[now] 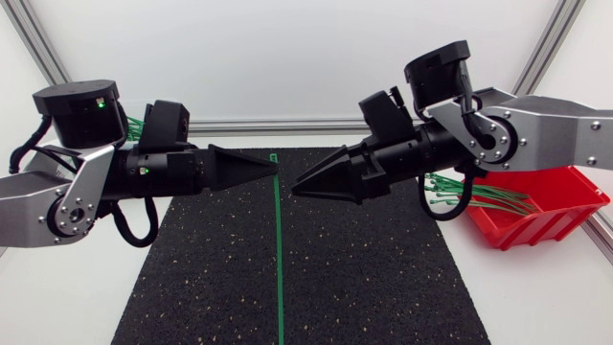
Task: Take a green cable tie from the red box, thread the tail through the head to close it, then place it in the transparent bin on the left.
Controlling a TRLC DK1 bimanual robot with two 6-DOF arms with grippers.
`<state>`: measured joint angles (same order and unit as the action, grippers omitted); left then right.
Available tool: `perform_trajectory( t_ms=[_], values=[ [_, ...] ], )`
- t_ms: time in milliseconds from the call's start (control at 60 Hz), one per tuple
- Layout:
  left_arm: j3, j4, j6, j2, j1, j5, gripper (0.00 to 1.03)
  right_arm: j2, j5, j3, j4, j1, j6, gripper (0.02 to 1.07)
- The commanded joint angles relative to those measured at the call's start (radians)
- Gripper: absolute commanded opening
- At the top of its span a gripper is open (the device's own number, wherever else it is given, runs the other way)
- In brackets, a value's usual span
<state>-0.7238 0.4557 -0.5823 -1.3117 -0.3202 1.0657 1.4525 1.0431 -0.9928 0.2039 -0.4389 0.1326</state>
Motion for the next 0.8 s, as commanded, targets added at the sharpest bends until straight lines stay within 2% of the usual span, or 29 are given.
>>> perform_trajectory(
  t_ms=[0, 183, 317, 400, 483, 550, 783],
  values=[
    [-0.052, -0.029, -0.025, 0.011, 0.029, 0.033, 0.04, -0.020, -0.028, 0.034, 0.032, 0.019, 0.107, 1.03],
    [-0.115, -0.118, -0.025, -0.026, 0.095, 0.091, 0.04, -0.058, -0.041, 0.079, -0.001, 0.034, 0.210, 1.04],
    [-0.143, -0.153, -0.025, -0.047, 0.138, 0.126, 0.04, -0.060, -0.161, 0.072, 0.058, 0.048, 0.318, 1.04],
    [-0.149, -0.161, -0.025, -0.063, 0.158, 0.139, 0.04, -0.069, -0.382, 0.079, 0.061, 0.034, 0.380, 1.04],
    [-0.158, -0.170, -0.025, -0.083, 0.173, 0.148, 0.04, -0.069, -0.522, 0.082, 0.051, 0.012, 0.387, 1.04],
    [-0.163, -0.173, -0.025, -0.095, 0.188, 0.160, 0.04, -0.081, -0.569, 0.089, 0.051, 0.002, 0.409, 1.04],
    [-0.180, -0.190, -0.025, -0.144, 0.205, 0.185, 0.04, -0.075, -0.635, 0.085, 0.034, -0.009, 0.532, 1.04]
  ],
)
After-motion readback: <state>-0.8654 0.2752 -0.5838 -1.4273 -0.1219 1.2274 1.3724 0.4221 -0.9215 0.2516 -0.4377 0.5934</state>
